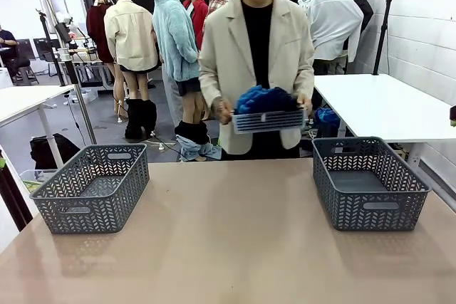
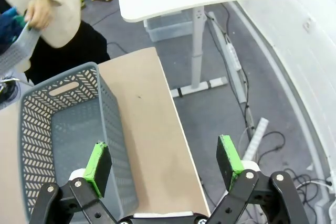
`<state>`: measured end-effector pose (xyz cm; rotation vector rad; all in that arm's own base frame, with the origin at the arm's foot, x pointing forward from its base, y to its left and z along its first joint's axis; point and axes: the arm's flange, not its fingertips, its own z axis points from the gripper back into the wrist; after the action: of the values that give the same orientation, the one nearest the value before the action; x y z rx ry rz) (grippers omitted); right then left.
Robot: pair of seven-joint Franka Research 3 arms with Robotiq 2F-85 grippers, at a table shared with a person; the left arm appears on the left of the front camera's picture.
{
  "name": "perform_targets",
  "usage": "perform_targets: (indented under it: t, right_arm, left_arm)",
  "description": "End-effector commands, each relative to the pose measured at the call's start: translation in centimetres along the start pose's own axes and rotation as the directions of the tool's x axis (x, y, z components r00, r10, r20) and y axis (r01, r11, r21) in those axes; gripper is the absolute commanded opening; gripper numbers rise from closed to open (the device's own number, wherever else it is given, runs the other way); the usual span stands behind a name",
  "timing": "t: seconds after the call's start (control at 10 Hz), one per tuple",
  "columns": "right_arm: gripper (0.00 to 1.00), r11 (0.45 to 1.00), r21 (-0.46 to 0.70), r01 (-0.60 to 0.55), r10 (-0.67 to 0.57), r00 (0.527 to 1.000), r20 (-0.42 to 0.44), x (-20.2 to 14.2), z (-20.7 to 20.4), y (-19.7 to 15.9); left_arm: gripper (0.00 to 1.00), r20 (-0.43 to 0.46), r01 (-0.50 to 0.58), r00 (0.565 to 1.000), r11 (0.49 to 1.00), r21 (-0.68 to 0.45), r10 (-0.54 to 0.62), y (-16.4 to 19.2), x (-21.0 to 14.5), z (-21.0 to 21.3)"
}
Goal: Sort the tops and bottoms.
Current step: Lift clothes from the center of the table with your left hand.
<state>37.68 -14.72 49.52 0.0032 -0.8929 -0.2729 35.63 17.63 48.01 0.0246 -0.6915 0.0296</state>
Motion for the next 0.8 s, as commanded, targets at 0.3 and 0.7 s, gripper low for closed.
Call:
perform_targets:
  t: [0.3, 0.7]
  right_arm:
    - [1.00, 1.000, 0.000, 0.007, -0.007, 1.000, -0.009, -0.07, 0.10, 0.04]
    - [1.00, 1.000, 0.000, 0.007, -0.007, 1.000, -0.009, -0.07, 0.10, 0.04]
  left_arm:
    - [1.00, 0.001, 0.000, 1.000, 1.000, 0.005, 0.000, 0.20, -0.11, 0.14]
    - [1.00, 0.001, 0.000, 1.000, 1.000, 0.005, 0.000, 0.20, -0.11, 0.14]
